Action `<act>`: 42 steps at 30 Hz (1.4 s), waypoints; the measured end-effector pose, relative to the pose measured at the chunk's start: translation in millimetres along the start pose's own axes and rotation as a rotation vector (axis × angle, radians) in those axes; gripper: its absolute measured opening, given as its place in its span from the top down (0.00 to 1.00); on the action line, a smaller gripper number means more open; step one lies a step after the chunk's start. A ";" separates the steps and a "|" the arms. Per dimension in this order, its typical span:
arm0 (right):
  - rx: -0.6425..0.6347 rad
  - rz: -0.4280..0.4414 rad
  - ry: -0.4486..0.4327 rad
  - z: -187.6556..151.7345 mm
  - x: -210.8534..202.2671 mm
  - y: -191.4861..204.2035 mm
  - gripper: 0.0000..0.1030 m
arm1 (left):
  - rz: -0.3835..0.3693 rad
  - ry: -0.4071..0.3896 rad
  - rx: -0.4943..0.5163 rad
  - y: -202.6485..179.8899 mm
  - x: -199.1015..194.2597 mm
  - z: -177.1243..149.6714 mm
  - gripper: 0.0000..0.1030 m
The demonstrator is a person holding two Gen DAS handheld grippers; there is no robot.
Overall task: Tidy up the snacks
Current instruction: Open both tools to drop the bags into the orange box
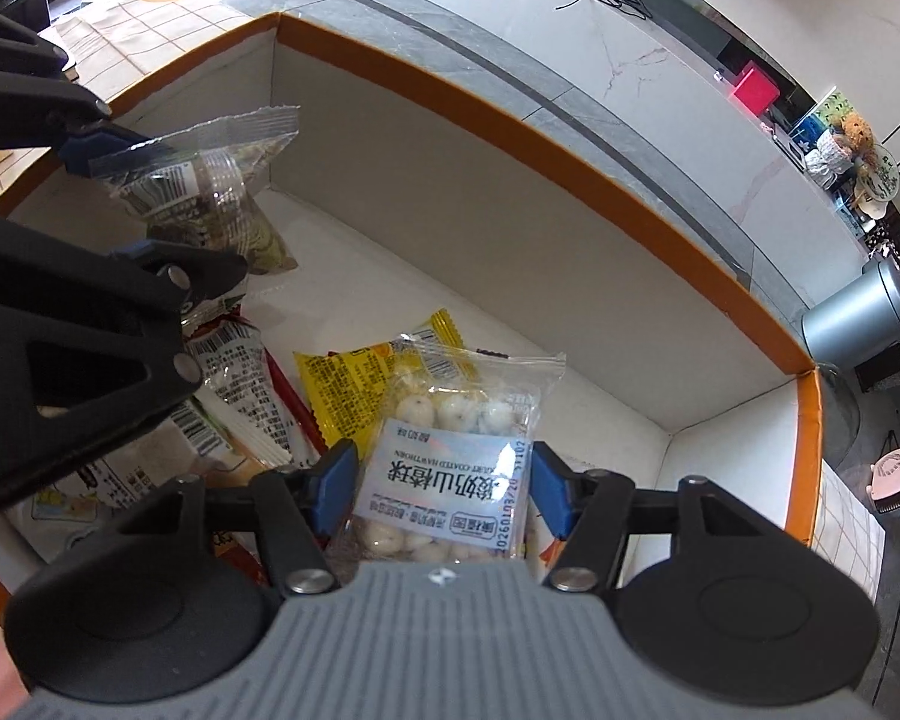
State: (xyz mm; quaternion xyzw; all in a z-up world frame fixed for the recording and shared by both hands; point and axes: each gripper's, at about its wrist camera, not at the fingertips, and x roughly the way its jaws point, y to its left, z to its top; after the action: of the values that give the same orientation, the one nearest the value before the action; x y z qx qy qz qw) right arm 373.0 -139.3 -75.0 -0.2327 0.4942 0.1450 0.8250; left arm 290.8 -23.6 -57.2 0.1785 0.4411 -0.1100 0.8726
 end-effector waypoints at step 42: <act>0.199 -0.092 -0.191 -45.3 -134.2 -9.2 0.15 | 0.101 -0.324 -0.076 -30.5 -144.2 -20.7 0.18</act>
State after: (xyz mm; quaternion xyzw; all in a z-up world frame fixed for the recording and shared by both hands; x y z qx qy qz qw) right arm 280.4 -172.3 27.4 -0.1574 0.4141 0.0787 0.8931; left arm 180.4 -38.0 41.5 0.1473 0.2887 -0.0765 0.9429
